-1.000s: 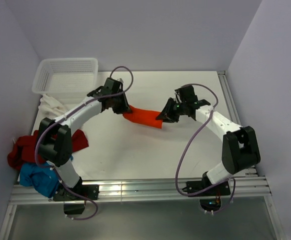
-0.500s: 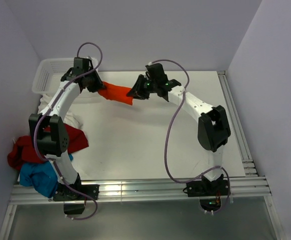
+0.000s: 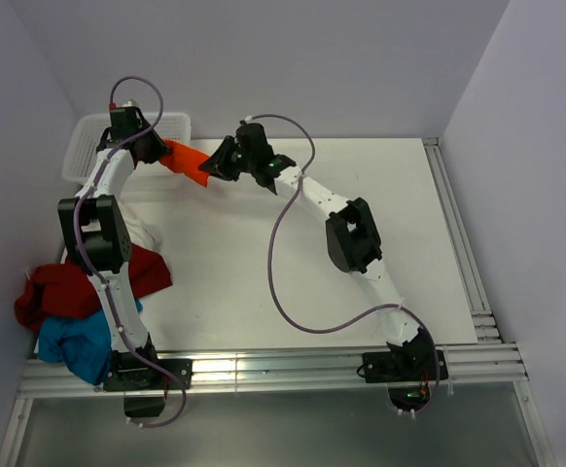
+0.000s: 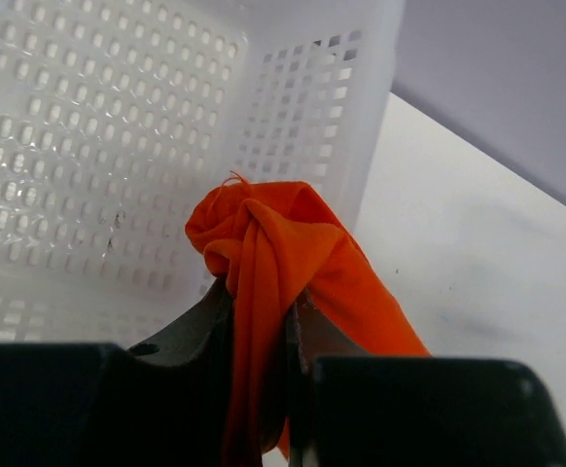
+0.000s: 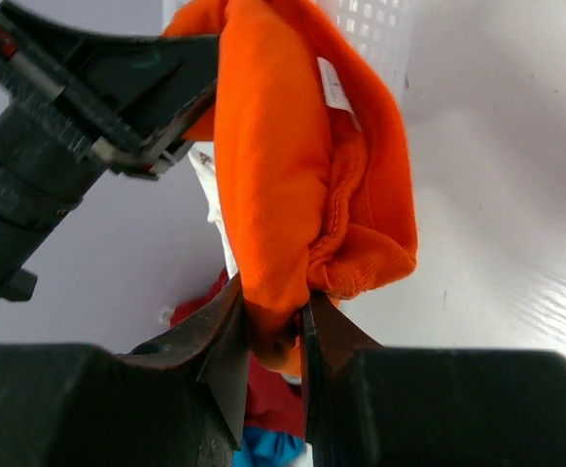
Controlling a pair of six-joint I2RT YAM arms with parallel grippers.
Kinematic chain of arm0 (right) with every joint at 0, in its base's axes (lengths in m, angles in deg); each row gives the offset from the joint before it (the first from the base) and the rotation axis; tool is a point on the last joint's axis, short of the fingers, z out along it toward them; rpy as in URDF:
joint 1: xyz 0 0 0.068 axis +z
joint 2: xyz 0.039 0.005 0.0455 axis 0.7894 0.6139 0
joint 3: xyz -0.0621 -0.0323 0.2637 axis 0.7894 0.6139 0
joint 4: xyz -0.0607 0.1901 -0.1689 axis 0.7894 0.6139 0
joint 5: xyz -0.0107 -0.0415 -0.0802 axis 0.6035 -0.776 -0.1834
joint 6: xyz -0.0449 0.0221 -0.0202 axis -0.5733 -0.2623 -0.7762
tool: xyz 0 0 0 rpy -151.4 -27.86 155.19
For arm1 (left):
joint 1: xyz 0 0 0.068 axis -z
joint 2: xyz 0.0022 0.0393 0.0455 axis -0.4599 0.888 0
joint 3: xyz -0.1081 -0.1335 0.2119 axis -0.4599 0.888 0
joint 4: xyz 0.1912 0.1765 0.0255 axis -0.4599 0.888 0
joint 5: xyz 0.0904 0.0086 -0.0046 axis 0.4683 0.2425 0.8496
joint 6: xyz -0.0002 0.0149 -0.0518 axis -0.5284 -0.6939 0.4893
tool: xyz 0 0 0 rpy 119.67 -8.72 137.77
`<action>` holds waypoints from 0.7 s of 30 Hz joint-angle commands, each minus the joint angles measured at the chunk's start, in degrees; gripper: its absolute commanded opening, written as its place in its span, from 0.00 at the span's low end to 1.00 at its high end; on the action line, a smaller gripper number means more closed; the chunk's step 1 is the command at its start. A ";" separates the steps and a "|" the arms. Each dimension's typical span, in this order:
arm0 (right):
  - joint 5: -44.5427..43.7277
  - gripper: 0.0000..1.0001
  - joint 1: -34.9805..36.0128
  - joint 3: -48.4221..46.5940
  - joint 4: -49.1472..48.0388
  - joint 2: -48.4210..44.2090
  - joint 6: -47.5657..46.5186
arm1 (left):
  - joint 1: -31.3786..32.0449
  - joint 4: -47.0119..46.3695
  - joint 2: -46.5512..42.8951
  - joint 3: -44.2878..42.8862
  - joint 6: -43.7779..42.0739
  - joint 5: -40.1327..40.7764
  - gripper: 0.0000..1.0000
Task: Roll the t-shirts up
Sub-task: Place the rolled tshirt into the container
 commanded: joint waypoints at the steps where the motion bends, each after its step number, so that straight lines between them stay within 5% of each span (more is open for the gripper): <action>1: 1.99 0.00 2.60 0.17 -7.84 -2.40 3.62 | -2.32 -1.42 6.76 -7.47 1.76 1.51 0.00; 4: 1.98 0.00 2.95 0.44 -8.46 -1.79 3.35 | -2.49 4.14 13.27 -12.07 1.58 -1.91 0.00; 10: 1.72 0.00 3.04 -1.59 -7.24 -2.83 1.43 | -1.71 -3.42 8.10 5.13 3.96 -9.48 0.00; 21: 2.51 0.00 -1.17 20.99 -7.41 -24.00 -4.99 | 3.74 -2.81 0.90 13.93 6.24 -15.46 0.00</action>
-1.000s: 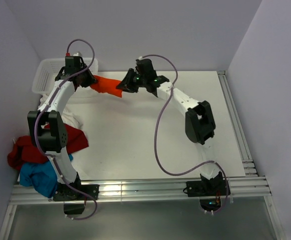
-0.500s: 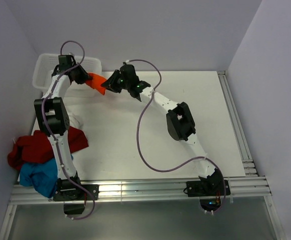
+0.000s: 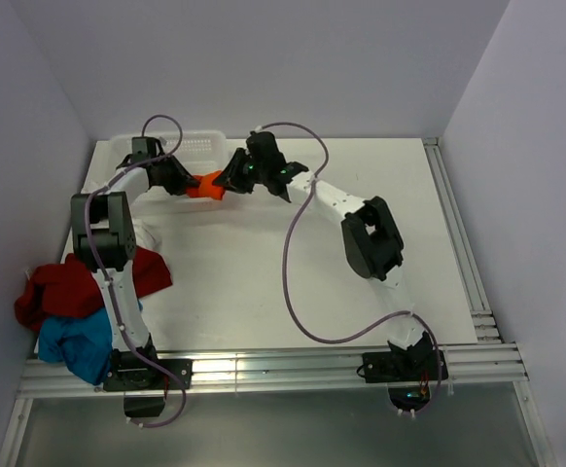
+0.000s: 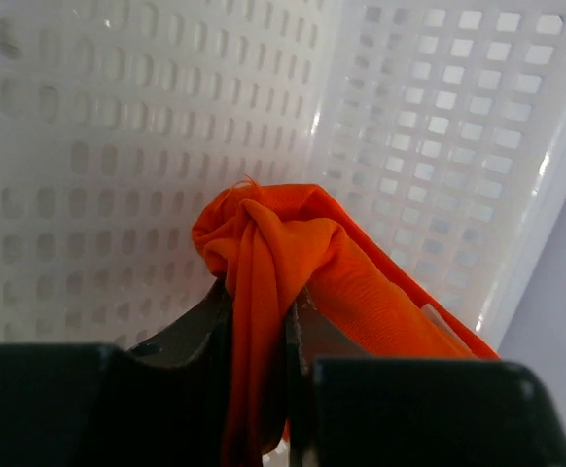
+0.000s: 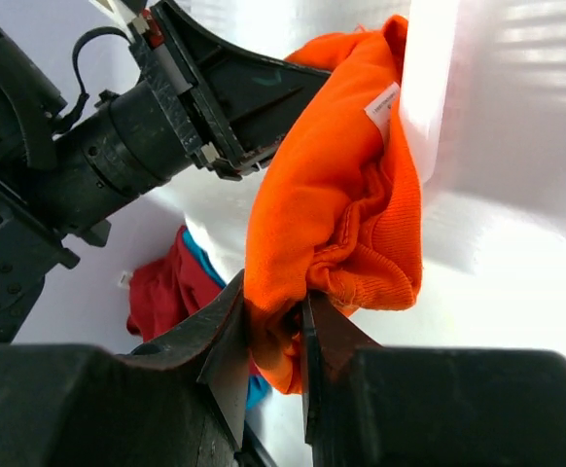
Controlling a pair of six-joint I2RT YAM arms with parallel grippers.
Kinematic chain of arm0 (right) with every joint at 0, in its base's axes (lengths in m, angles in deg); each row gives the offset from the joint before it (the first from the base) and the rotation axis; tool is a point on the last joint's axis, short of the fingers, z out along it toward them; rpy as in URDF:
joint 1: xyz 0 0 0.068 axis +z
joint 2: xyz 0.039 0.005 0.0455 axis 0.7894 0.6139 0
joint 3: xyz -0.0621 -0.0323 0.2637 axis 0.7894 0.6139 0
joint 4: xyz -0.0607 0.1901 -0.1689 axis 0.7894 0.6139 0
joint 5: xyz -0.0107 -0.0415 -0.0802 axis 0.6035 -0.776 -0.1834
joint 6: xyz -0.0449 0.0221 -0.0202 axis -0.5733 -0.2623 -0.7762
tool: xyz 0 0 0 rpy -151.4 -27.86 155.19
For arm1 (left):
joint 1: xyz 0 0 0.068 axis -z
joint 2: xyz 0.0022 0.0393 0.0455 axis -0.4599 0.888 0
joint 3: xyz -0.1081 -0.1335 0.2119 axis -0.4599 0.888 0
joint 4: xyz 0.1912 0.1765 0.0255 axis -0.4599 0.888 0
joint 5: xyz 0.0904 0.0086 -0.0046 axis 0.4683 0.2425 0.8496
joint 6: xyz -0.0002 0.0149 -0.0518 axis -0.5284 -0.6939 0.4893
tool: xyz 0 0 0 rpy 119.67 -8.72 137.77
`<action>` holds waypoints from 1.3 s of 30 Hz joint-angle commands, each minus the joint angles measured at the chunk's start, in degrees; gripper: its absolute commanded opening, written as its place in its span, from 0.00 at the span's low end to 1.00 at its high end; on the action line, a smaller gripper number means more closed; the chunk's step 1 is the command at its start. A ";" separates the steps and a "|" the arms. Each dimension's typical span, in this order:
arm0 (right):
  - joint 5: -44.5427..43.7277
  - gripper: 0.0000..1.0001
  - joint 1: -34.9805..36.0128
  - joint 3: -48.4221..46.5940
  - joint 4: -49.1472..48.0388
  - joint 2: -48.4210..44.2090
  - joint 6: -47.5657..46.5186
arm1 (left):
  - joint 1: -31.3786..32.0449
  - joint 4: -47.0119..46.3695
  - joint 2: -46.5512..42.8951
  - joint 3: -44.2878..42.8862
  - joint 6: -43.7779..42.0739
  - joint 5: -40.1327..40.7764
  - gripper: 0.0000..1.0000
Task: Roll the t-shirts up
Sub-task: Place the rolled tshirt into the container
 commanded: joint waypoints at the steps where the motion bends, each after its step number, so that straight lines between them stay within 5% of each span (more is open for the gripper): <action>1: 4.67 0.00 -2.37 3.29 -5.84 -13.65 -2.94 | 4.06 -0.12 -3.37 1.67 0.34 1.89 0.00; 8: 4.31 0.00 -11.23 25.79 -1.12 -35.26 -4.70 | 17.25 -1.88 -7.50 4.14 6.57 0.92 0.00; 14: 5.64 0.00 -17.41 28.54 9.53 -41.79 -13.13 | 22.98 1.19 -8.47 0.73 7.91 0.74 0.00; 22: 15.30 0.00 -18.03 23.45 12.09 -34.61 -14.81 | 16.14 14.73 -13.12 -7.46 2.98 7.77 0.00; 28: 17.77 0.00 -17.68 11.68 19.12 -23.02 -17.01 | 10.42 17.90 -17.87 -4.48 1.57 10.67 0.00; 39: 9.69 0.00 -14.60 8.76 18.94 -13.41 -19.64 | 10.24 16.58 -24.82 7.03 0.87 17.97 0.00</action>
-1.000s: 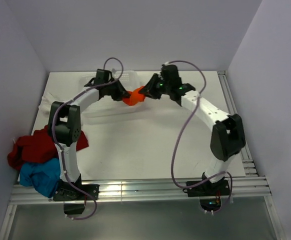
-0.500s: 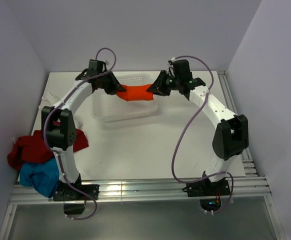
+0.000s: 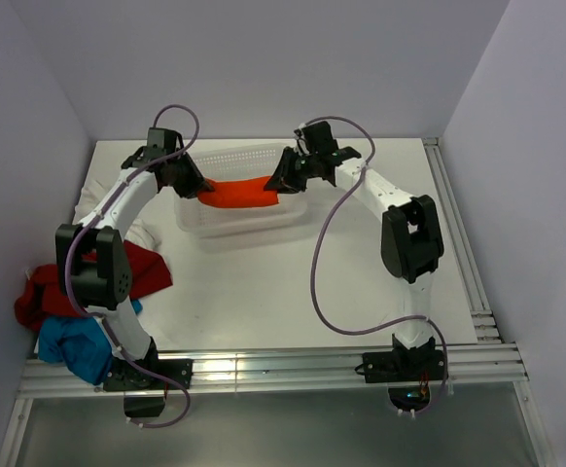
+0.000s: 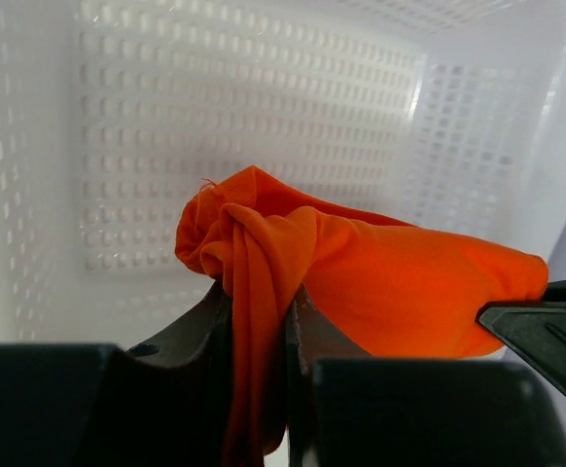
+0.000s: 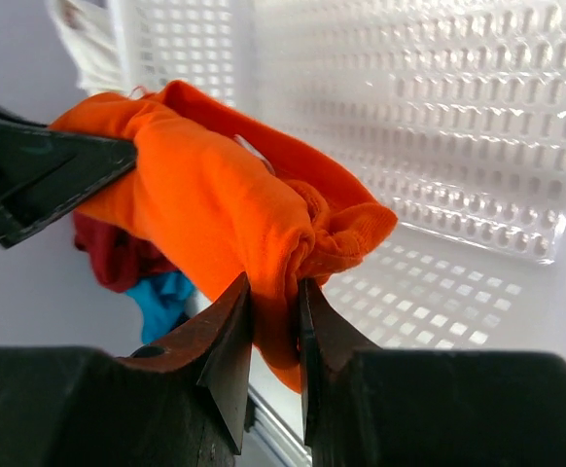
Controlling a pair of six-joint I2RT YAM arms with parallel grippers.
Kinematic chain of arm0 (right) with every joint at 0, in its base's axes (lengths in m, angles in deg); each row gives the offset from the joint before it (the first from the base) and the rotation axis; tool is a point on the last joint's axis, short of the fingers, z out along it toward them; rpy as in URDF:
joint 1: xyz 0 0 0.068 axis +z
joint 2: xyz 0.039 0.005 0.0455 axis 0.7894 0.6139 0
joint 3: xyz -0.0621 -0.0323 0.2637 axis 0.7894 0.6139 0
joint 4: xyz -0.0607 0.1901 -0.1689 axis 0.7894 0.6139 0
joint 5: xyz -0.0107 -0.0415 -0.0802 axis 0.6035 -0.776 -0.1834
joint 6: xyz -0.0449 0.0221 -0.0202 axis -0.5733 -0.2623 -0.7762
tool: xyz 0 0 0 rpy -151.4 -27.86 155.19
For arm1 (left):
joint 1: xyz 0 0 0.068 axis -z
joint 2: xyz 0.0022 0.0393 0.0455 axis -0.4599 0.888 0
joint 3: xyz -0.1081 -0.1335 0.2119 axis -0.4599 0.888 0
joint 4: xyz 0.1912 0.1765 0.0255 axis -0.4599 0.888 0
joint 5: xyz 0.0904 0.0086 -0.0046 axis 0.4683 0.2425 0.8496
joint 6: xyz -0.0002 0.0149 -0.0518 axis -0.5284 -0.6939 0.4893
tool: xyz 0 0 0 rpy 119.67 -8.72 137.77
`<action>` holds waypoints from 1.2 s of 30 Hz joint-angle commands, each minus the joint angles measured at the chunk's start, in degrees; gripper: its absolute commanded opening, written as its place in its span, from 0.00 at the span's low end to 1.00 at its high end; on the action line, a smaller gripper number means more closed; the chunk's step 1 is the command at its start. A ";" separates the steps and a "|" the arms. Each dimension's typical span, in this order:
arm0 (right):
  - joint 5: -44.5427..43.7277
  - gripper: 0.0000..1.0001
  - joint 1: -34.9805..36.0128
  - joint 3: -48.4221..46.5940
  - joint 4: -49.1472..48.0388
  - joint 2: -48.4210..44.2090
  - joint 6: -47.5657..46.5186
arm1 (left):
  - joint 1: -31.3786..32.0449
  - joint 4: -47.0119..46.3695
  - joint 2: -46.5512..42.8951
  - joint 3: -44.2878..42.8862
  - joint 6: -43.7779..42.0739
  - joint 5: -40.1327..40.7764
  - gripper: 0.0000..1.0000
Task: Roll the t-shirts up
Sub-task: Place the rolled tshirt into the container
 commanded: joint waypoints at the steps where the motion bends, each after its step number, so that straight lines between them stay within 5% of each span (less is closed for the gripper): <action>1: -5.50 0.00 -0.46 -2.98 1.90 1.15 -3.69 | -0.50 0.61 -3.12 2.49 -2.54 5.80 0.00; 29: -25.63 0.00 3.85 -9.65 14.99 12.05 -13.27 | 3.99 7.01 10.68 2.68 -4.65 17.48 0.01; 33: -26.60 0.00 3.85 -9.66 15.96 12.58 -13.71 | 3.99 8.34 10.77 1.71 -5.00 19.25 0.09; 36: -26.78 0.10 3.94 -9.30 16.23 12.40 -13.62 | 3.99 8.60 9.28 1.53 -5.09 20.48 0.25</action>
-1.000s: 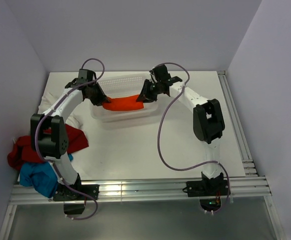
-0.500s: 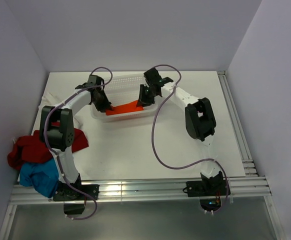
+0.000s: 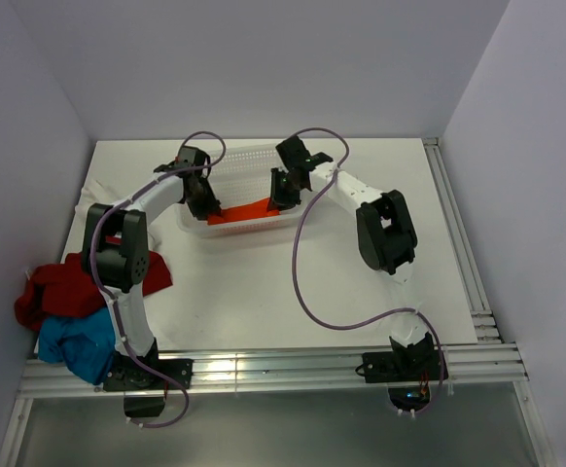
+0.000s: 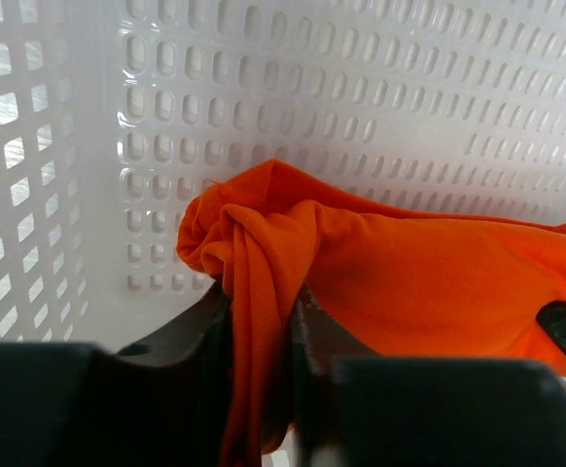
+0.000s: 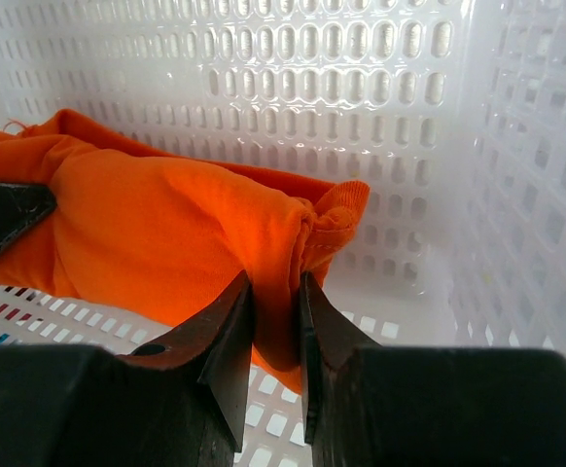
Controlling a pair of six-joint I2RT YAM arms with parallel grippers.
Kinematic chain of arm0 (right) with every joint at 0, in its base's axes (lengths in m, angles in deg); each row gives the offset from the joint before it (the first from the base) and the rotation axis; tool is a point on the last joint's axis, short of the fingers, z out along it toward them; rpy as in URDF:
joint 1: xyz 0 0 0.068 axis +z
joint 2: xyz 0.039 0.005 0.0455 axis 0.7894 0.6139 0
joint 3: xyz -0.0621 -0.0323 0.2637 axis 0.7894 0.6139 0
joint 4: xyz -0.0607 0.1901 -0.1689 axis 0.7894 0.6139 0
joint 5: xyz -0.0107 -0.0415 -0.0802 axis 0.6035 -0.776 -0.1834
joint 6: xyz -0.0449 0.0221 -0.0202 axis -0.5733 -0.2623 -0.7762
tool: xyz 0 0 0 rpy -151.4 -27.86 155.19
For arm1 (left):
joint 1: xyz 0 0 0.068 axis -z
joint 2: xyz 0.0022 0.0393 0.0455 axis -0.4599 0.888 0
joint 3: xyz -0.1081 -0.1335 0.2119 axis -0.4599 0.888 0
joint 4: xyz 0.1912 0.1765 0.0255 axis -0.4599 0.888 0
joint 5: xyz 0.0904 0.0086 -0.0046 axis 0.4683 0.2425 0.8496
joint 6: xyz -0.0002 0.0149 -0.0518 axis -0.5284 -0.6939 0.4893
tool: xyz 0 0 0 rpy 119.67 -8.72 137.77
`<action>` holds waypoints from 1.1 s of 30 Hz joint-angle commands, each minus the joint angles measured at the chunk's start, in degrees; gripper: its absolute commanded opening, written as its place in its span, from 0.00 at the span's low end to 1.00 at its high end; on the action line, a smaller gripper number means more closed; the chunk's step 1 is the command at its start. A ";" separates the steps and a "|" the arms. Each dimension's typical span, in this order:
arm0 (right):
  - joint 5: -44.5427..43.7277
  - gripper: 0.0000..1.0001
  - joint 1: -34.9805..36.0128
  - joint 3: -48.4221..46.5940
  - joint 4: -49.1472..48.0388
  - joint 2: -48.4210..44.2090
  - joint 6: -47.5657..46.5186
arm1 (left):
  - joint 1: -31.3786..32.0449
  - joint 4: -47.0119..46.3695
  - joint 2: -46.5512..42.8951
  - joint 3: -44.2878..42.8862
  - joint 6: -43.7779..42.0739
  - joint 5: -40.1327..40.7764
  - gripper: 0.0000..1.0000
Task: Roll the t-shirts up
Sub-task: Place the rolled tshirt into the container
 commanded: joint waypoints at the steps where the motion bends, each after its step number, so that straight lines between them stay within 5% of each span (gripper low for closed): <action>1: -8.18 0.12 -1.57 -1.22 4.07 0.40 -2.87 | -1.41 6.57 -1.41 -1.57 -3.06 9.68 0.32; 7: -8.71 0.28 -1.48 -3.41 5.57 -0.39 -2.78 | -0.80 9.64 -2.73 -6.92 -4.20 11.62 0.50; 14: -11.08 0.47 -0.87 -6.23 7.76 -0.83 -2.52 | -0.71 11.84 -3.61 -9.84 -4.46 12.15 0.52; 33: -12.31 0.45 -0.43 -10.88 8.91 -5.40 -0.85 | 2.10 5.08 -8.10 -10.89 -6.84 1.34 0.42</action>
